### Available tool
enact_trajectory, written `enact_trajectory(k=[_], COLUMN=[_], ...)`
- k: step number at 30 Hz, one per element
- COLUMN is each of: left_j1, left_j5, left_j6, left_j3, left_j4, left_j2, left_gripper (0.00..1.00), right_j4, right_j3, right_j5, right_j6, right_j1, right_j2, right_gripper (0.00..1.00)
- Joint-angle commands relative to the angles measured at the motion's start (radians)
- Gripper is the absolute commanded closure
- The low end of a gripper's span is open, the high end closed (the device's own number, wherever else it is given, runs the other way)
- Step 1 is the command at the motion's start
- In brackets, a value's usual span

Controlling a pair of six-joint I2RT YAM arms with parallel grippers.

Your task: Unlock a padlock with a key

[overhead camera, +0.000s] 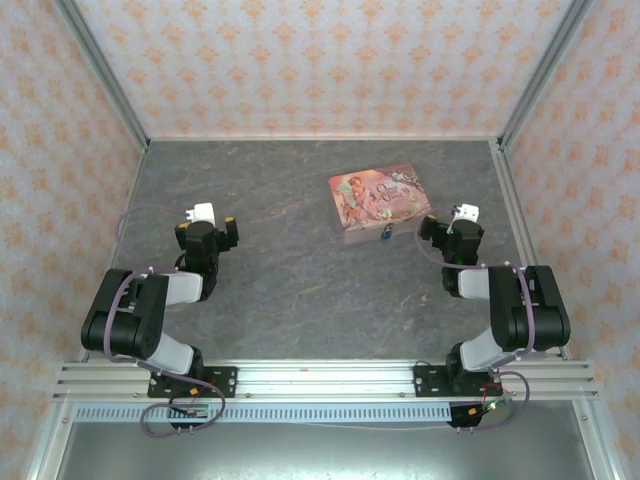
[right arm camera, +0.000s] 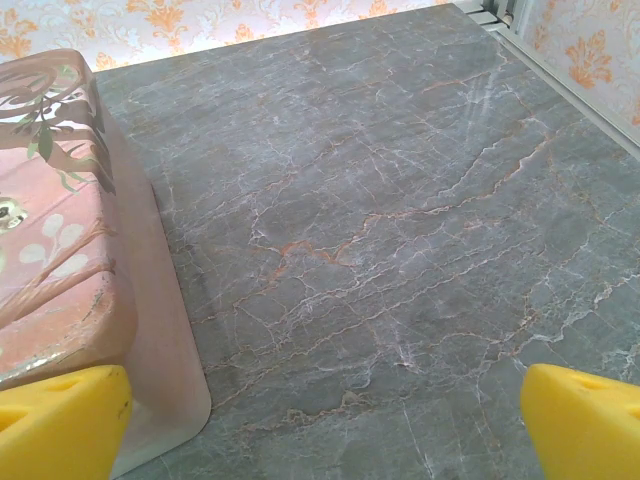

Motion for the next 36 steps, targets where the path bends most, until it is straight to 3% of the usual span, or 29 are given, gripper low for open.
enact_trajectory(k=[1,21,24,28,30,33,36], left_j1=[0.006,0.006,0.007,0.006,0.007,0.006,-0.005], left_j5=[0.006,0.006,-0.040,-0.062,-0.037,0.017,0.163], left_j6=[0.017,0.017,-0.003,-0.020,-0.069,-0.250,-0.402], left_j3=[0.018,0.019,0.041,0.069,0.098,0.211,0.270], left_j4=[-0.003,-0.002,-0.085,-0.262,-0.379,-0.655,-0.795], left_j2=[0.001,-0.001,-0.056,-0.236,-0.345,-0.453,-0.504], left_gripper=[0.00,0.00,0.00,0.00,0.00,0.00,0.00], right_j4=[-0.003,-0.005,-0.022,-0.245,-0.454,-0.728,-0.946], right_j3=[0.013,0.013,0.015,0.058,0.107,0.171,0.190], right_j5=[0.018,0.018,0.045,0.095,0.097,0.106,0.063], right_j6=[0.011,0.010,0.022,0.052,0.082,0.162,0.231], right_j1=[0.007,0.007,0.006,0.007,0.007,0.009,0.017], right_j2=[0.002,0.002,-0.019,-0.166,-0.252,-0.360,-0.482], right_gripper=[0.01,0.01,0.01,0.01,0.01,0.01,0.01])
